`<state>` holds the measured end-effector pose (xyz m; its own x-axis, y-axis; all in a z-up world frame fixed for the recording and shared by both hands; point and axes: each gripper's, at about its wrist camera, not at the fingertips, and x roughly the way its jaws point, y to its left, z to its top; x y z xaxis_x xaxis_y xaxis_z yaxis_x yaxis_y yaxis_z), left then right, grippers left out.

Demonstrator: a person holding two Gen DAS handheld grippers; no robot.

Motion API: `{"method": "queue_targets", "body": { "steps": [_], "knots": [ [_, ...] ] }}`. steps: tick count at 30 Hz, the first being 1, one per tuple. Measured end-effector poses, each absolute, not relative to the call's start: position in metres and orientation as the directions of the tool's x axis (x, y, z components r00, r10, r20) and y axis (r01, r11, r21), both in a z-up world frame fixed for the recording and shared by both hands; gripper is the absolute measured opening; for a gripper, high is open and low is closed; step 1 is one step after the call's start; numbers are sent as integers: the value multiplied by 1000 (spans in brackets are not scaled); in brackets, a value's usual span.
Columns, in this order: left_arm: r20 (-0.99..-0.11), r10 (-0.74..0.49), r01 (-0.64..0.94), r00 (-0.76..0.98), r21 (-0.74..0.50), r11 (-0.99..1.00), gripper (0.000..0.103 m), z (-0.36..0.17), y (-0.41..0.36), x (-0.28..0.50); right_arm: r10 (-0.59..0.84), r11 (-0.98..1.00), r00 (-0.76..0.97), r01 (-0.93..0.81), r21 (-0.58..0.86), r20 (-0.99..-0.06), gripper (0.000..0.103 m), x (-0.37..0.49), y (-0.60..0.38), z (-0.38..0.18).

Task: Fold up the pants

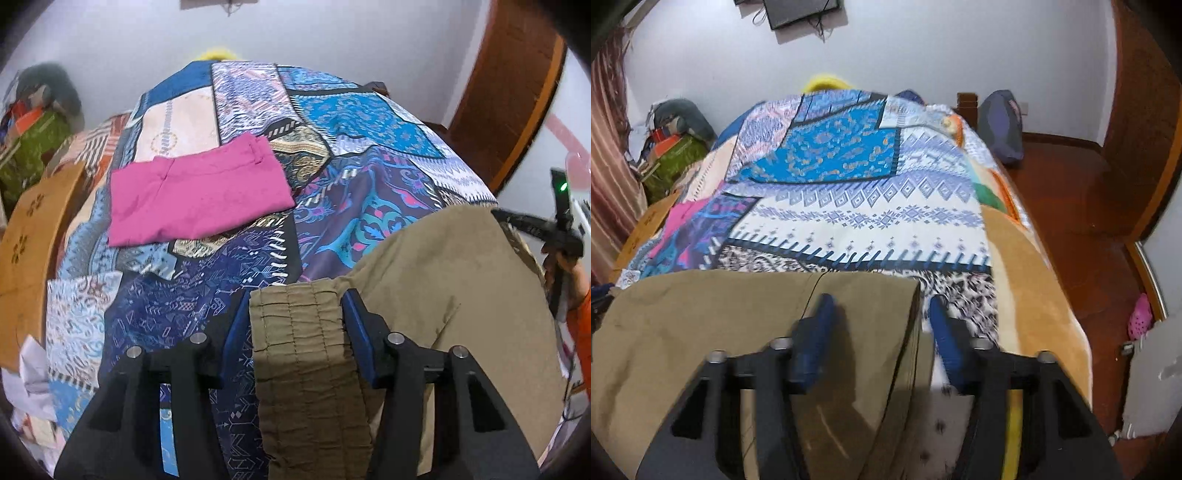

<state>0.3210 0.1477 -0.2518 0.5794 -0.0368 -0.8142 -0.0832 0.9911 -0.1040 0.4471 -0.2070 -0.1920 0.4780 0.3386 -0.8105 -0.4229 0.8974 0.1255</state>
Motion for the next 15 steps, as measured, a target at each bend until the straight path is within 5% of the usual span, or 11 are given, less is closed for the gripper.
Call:
{"method": "queue_targets", "body": {
  "steps": [7,10,13,15],
  "knots": [
    [-839,-84,-158,537,-198,967,52,-260,163,328,266,901,468,-431,44,-843,6,449,-201,-198],
    [-828,-56,-127,557,-152,980,51,-241,155,322,223,896,479,-443,-15,-849,15,441,-198,-180],
    [-785,-44,-57,618,-101,993,51,-217,139,313,298,879,512,-476,23,-806,45,424,-196,-154],
    [-766,-69,-12,639,-100,995,51,-207,128,310,360,859,534,-509,49,-765,51,409,-190,-137]
  ]
}}
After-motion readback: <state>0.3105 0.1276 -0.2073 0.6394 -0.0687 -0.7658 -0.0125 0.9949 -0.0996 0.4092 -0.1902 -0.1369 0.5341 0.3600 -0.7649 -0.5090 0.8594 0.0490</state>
